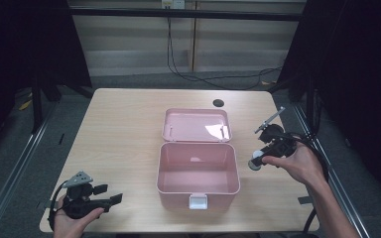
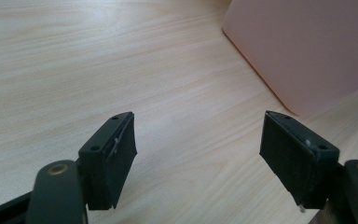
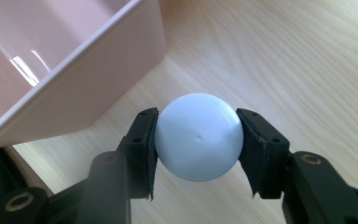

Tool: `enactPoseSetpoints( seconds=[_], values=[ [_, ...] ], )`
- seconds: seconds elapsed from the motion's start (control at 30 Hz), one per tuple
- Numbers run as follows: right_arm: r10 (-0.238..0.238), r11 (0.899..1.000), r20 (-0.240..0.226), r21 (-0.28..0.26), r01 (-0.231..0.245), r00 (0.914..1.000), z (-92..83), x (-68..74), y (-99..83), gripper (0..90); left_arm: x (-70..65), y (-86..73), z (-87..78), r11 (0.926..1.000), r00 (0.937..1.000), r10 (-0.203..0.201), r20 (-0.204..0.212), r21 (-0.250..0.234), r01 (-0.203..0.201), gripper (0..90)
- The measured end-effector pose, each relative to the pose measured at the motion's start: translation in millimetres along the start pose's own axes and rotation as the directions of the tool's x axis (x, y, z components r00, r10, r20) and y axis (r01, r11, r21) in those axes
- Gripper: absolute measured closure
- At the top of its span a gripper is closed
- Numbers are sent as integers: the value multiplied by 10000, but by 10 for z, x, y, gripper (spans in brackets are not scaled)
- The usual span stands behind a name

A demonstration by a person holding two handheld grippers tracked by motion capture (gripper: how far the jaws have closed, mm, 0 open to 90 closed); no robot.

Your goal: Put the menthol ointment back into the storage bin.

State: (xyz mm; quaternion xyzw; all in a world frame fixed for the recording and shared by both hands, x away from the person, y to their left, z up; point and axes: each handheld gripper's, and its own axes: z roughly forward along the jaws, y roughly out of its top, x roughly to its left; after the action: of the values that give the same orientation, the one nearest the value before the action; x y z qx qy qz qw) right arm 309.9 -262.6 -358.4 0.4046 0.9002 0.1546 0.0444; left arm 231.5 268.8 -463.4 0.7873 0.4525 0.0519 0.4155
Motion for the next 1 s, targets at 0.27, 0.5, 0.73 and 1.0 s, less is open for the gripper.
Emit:
enactPoseSetpoints(
  seconds=[0.27,0.5,0.73,1.0],
  values=[
    [-6,9994,-1,-349,6,10000,-160,14,52,512,-1,0,3,10000,10000,-35,-12,-23,35,266],
    [-105,9974,0,-714,104,9999,-320,20,171,512,-2,0,4,10000,10000,-50,-23,-11,50,266],
    [-337,9943,-214,-1020,313,9992,-405,94,257,512,-3,0,4,10000,10000,-43,2,-28,43,266],
    [-602,9878,-324,-1458,549,9977,-534,151,342,512,-5,0,6,10000,10000,-41,-1,-22,41,266]
  ],
)
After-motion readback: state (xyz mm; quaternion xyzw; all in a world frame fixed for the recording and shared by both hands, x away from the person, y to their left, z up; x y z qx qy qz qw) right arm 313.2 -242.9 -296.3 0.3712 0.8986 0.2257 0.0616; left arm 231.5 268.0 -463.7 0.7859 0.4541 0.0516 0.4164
